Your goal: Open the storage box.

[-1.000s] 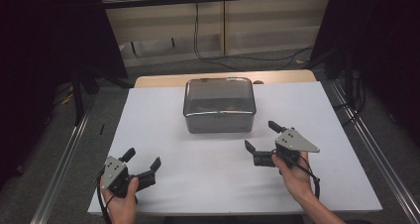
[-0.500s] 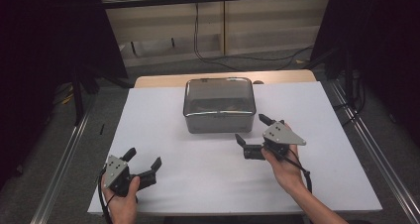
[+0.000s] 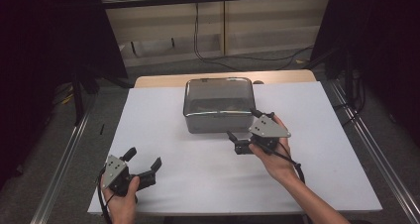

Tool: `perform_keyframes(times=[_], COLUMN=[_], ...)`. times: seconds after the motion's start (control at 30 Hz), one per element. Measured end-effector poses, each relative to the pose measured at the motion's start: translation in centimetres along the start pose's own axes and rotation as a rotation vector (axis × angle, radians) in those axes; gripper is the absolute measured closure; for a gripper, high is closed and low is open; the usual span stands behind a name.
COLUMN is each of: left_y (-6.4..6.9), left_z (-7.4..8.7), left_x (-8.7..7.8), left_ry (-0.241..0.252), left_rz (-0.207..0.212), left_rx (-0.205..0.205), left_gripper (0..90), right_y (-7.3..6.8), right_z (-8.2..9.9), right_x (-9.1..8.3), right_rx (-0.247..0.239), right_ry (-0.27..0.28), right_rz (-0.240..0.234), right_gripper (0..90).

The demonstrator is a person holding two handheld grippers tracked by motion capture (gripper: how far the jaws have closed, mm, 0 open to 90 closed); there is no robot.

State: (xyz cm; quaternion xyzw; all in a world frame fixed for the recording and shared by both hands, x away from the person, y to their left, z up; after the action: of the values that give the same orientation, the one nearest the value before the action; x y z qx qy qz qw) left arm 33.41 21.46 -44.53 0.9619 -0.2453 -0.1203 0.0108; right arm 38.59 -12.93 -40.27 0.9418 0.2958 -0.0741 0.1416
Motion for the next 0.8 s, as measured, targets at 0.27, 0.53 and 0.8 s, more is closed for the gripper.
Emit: perform_keyframes(times=[0.27,0.53,0.8], left_y=[-0.2,-0.2,-0.2], left_z=[0.1,0.1,0.1], left_x=[0.1,0.0,0.1], left_ry=[-0.006,-0.009,-0.012], left_rz=[0.001,-0.003,-0.004], left_rx=[-0.008,-0.005,0.0], left_gripper=[3.4,3.4,3.4], right_y=[-0.4,-1.3,-2.1], right_z=[-0.6,-0.8,-1.1], right_x=[0.8,1.8,2.5], right_rx=[-0.218,-0.445,-0.654], right_ry=[0.008,-0.027,-0.036], right_rz=[0.041,0.065,0.118], right_gripper=[1.0,0.5,9.9])
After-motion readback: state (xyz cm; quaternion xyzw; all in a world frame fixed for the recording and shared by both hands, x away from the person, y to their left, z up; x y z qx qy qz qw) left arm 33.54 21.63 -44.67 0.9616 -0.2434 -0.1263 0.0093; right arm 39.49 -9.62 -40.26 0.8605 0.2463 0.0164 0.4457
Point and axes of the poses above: each handheld gripper's, and its own axes: x roughly forward along the jaws, z roughly out of its underside, y roughly to its right, the point moved 5 cm from there along x, roughly forward along the jaws, and after that the axes turned 2 degrees about -z, right-handed, at the moved point
